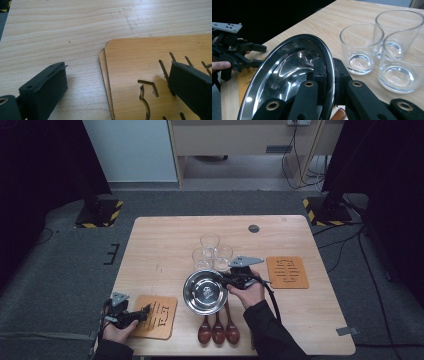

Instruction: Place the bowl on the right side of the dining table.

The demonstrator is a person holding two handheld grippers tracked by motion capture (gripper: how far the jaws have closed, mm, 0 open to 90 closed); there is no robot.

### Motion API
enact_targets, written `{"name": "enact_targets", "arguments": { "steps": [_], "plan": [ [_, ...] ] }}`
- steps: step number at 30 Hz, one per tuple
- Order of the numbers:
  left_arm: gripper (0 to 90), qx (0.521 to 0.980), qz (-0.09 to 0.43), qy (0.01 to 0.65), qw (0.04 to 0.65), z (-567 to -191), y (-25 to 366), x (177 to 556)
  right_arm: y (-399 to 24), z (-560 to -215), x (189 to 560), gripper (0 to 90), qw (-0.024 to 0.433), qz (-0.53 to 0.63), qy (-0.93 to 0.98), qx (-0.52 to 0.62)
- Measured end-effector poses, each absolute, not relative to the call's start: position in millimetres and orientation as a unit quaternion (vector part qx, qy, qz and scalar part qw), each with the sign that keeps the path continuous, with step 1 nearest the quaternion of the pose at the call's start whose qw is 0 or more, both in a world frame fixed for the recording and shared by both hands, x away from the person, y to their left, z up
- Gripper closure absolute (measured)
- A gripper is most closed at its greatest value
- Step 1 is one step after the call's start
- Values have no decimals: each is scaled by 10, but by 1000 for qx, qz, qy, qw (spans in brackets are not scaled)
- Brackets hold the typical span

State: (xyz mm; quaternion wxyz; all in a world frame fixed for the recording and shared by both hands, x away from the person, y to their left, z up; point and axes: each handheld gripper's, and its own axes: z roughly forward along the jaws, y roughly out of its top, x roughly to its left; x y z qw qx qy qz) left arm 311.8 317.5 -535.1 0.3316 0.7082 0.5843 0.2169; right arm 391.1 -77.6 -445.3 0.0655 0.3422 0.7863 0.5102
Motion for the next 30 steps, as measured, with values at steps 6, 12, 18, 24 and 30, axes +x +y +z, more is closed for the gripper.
{"name": "enact_targets", "arguments": {
  "steps": [6, 12, 18, 24, 30],
  "plan": [
    [13, 708, 217, 584, 332, -5351, 3175, 3118, -905, -4435, 3879, 837, 73, 515, 783, 342],
    [13, 708, 217, 584, 332, -5351, 3175, 3118, -1031, -4401, 3886, 837, 82, 521, 775, 346],
    [13, 708, 217, 584, 332, -5351, 3175, 3118, -1136, -4362, 3912, 837, 85, 532, 764, 356],
    [13, 708, 217, 584, 332, -5351, 3176, 3118, -1234, -4354, 3933, 837, 89, 536, 755, 368],
    [13, 708, 217, 584, 331, -5351, 3176, 3118, -1328, -4319, 3940, 837, 95, 543, 746, 375]
  ]
}}
